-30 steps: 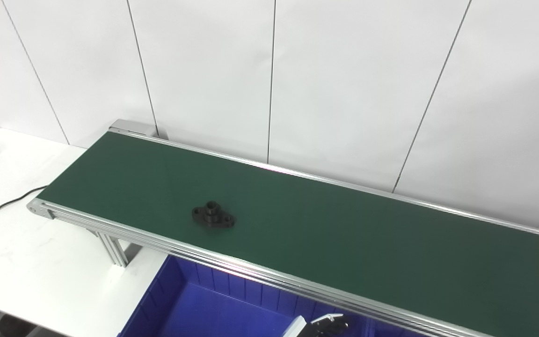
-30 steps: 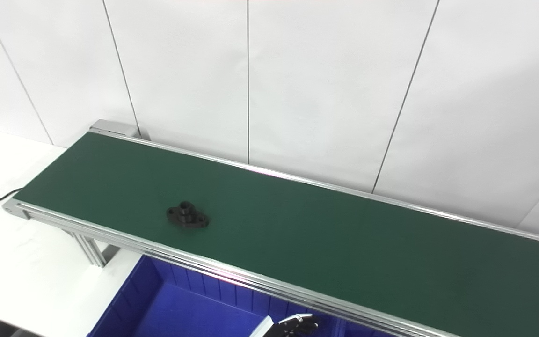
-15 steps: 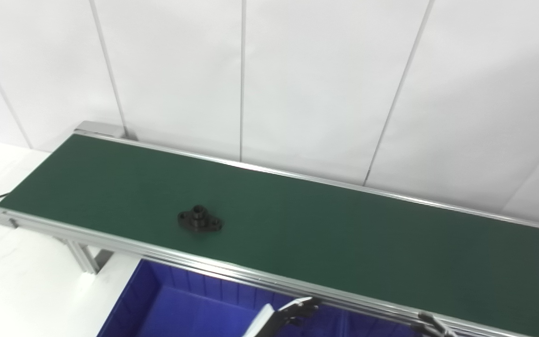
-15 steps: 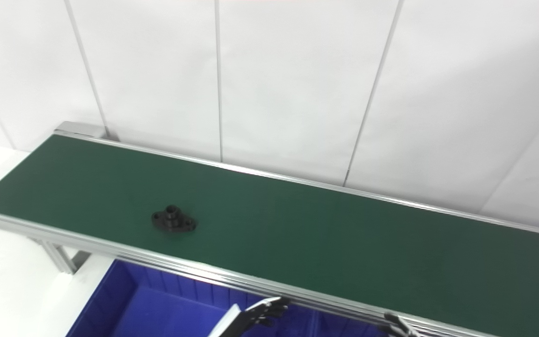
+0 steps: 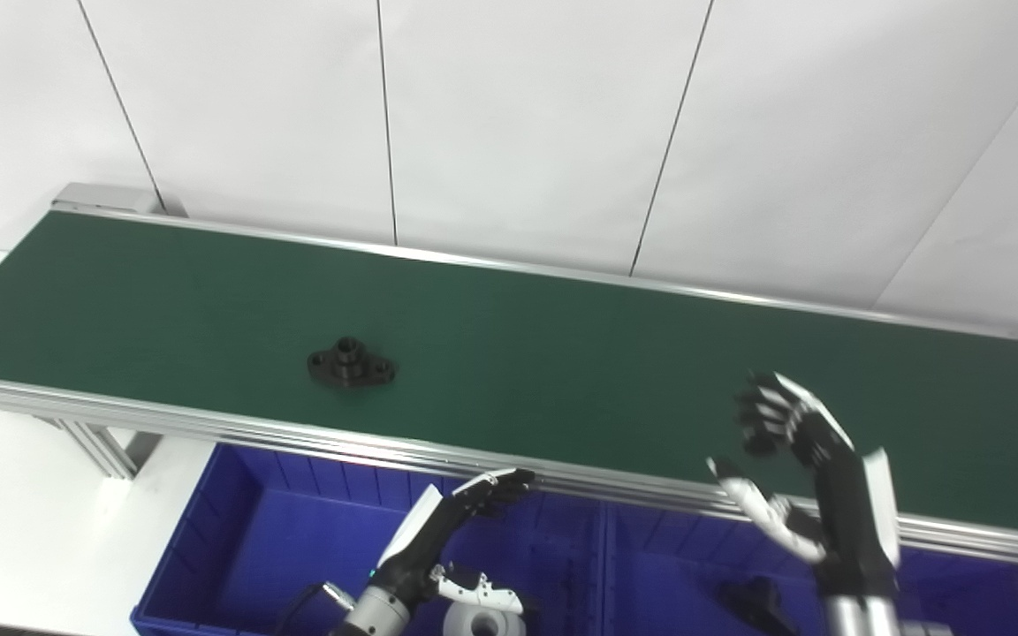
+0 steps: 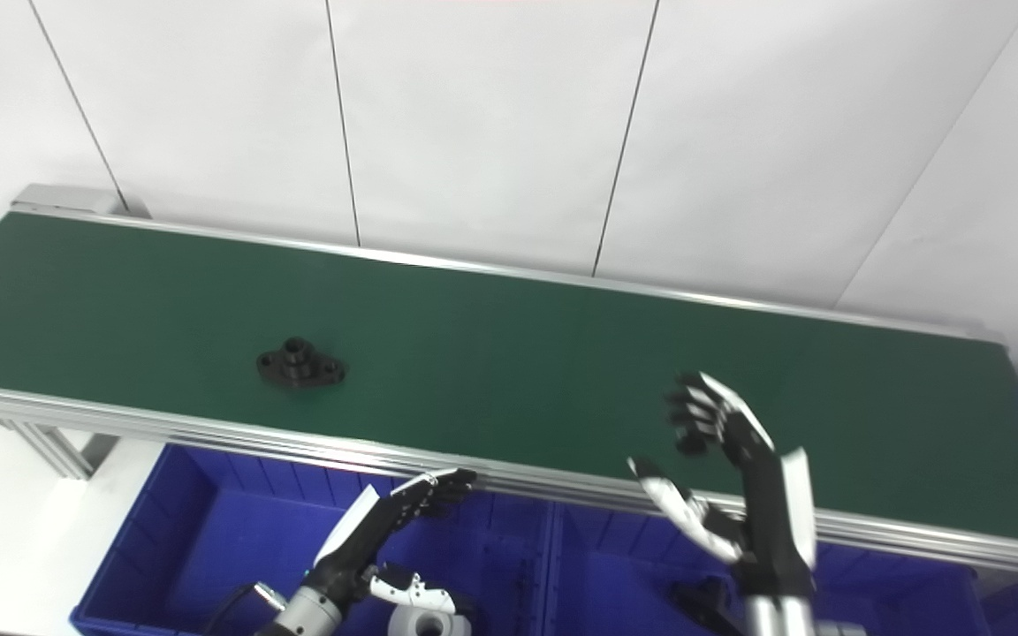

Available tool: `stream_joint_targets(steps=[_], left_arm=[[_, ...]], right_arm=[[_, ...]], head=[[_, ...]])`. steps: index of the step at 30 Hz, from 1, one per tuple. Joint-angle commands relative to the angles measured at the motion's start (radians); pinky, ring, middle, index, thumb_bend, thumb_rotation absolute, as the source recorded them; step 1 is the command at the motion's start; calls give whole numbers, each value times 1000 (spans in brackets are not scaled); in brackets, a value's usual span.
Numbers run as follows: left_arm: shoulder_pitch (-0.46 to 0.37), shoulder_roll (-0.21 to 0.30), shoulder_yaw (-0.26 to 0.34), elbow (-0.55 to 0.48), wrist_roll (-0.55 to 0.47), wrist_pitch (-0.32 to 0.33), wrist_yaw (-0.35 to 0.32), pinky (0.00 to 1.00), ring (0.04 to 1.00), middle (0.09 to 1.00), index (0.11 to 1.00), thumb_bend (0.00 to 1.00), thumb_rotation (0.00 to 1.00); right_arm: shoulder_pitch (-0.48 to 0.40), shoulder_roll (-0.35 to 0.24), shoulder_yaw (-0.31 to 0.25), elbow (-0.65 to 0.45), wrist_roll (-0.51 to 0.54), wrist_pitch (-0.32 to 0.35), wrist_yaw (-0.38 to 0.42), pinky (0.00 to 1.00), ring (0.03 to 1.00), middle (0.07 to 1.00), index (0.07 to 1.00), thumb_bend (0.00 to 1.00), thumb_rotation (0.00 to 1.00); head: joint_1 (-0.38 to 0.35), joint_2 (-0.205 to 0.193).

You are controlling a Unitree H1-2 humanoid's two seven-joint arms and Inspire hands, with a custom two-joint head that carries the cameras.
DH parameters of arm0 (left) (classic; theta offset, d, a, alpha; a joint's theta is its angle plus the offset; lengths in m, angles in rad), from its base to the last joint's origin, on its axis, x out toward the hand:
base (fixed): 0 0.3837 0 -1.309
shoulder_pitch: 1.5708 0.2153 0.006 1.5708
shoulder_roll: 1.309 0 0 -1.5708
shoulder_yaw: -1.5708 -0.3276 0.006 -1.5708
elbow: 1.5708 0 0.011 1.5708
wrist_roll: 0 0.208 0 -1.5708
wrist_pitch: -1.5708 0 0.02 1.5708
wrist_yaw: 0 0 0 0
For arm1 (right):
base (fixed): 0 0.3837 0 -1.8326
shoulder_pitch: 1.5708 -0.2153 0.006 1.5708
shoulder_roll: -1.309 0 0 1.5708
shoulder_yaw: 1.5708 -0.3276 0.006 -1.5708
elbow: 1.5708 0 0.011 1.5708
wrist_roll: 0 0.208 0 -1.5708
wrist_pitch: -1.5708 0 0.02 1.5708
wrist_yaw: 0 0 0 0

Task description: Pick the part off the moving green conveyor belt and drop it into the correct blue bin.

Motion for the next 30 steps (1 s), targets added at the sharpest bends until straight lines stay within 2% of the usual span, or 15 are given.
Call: stream_joint_targets(steps=[1, 8, 12, 15, 20, 30], left_arm=[[-22, -1, 9, -29, -23, -25, -12, 752, 804, 816, 811, 706, 26], [-41, 5, 30, 3, -39, -50, -28, 753, 788, 801, 806, 716, 8], [-51, 12, 31, 19, -21, -64, -25, 737, 778, 794, 806, 718, 23], [-58, 17, 33, 34, -27, -74, -31, 733, 779, 796, 809, 718, 31], [-66, 27, 32, 43, -26, -79, -39, 723, 776, 792, 808, 716, 37], [-75, 43, 24, 51, -15, -86, -41, 701, 766, 792, 787, 718, 37]], right_arm=[[-43, -6, 1, -26, -14, 31, 18, 567, 656, 706, 755, 613, 358], [-115, 24, 27, 28, -26, 69, 43, 571, 670, 712, 762, 641, 320], [-157, 43, 43, 51, -40, 123, 59, 556, 672, 723, 771, 635, 307], [-197, 41, 56, 81, -73, 171, 68, 584, 690, 730, 774, 646, 339], [-271, 30, 81, 161, -114, 221, 85, 611, 692, 725, 772, 668, 293], [-420, -4, 167, 261, -215, 337, 152, 614, 700, 733, 783, 704, 313]], head=[[-21, 2], [-50, -1], [-67, -7], [-98, -18], [-120, -26], [-121, -21]])
